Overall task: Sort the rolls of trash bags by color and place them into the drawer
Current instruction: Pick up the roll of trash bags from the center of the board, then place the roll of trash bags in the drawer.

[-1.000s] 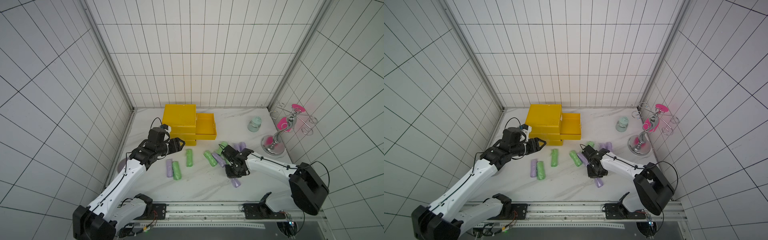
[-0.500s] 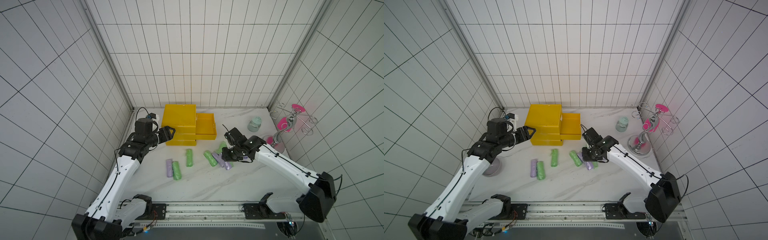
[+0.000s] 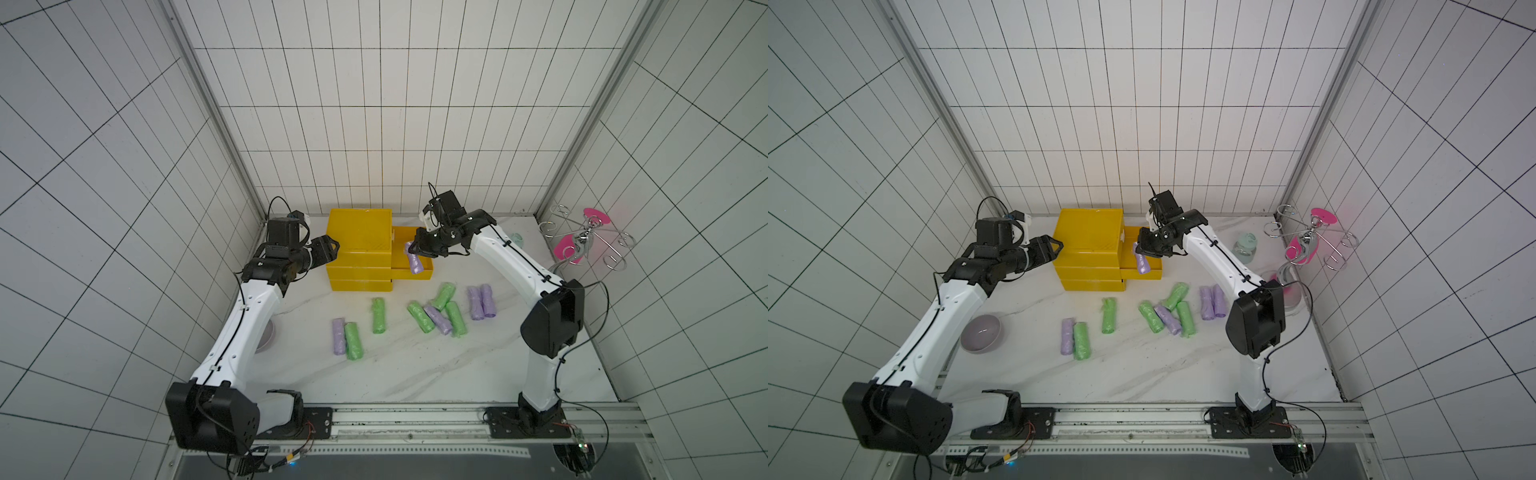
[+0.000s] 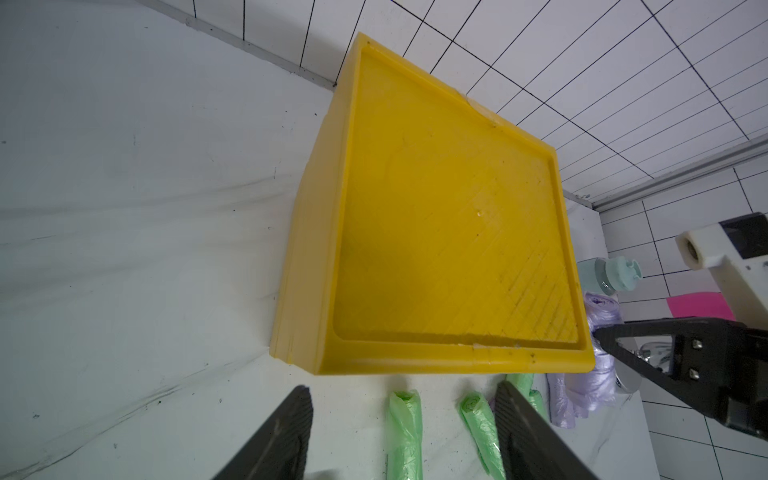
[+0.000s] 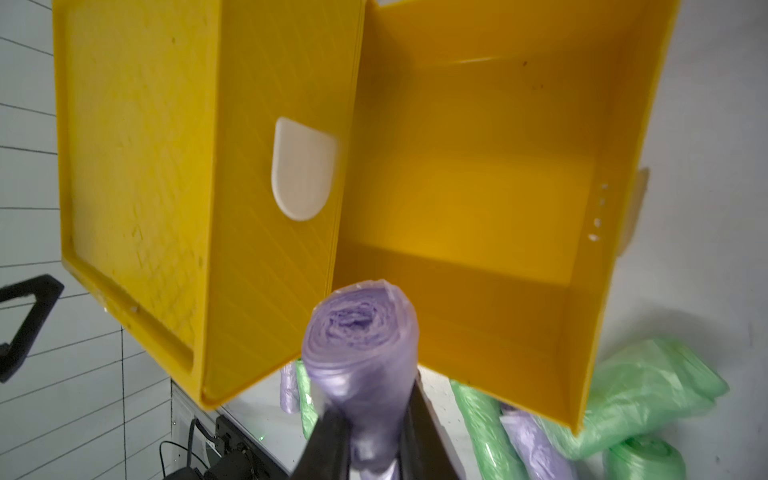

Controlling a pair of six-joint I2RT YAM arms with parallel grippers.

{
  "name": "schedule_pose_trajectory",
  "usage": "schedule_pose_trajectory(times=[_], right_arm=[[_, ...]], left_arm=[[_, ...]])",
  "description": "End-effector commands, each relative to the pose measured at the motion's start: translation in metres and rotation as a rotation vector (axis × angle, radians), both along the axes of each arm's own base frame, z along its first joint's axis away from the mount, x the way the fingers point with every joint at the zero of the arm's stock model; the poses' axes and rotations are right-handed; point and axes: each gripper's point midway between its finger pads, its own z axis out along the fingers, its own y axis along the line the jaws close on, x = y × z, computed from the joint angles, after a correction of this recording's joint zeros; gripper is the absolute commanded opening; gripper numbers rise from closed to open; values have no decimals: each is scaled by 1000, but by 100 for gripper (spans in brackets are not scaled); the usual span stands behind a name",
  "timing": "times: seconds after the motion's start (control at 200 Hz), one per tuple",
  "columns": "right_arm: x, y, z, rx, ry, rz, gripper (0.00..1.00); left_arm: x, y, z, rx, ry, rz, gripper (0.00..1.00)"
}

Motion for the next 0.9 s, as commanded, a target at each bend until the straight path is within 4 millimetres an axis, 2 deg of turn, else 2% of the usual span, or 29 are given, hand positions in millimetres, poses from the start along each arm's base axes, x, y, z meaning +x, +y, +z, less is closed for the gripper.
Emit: schedule_pose_trajectory(times=[0.0,0.18,0.315,0.475,0.65,0.895], right_arm=[[23,8,11,82,18,-30,10],[47,14,-11,127,66,-80,11],[56,24,-29,174,123,-105,12],[66,34,-39,221,142,-126,17],[68,38,-37,254,153,-125,34],[64,25,-17,247,103,-129,45]], left_arm=[[11,2,21,13,-70,-4,69],[20,4,16,22,-63,5,69],[24,2,13,8,-57,2,68],[23,2,14,3,-62,0,68],[21,1,14,1,-61,-5,68],[18,-1,16,-17,-60,-10,68]])
